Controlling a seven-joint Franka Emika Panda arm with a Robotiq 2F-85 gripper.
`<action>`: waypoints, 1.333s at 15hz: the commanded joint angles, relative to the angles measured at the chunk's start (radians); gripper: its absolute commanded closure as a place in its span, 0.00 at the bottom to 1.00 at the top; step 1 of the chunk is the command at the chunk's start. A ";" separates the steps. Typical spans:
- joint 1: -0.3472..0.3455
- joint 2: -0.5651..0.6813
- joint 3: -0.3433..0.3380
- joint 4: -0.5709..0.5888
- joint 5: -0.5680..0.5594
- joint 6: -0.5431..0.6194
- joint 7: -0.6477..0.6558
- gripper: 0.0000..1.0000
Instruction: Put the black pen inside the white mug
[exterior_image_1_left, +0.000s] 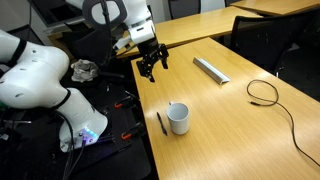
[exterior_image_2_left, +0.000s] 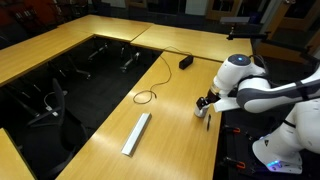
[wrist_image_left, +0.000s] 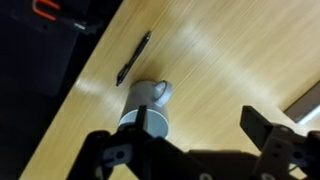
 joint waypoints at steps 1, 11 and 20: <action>-0.062 0.098 0.045 0.001 -0.054 0.120 0.227 0.00; -0.018 0.375 -0.040 -0.001 -0.301 0.150 0.629 0.00; 0.114 0.614 -0.261 0.005 -0.357 0.345 0.659 0.00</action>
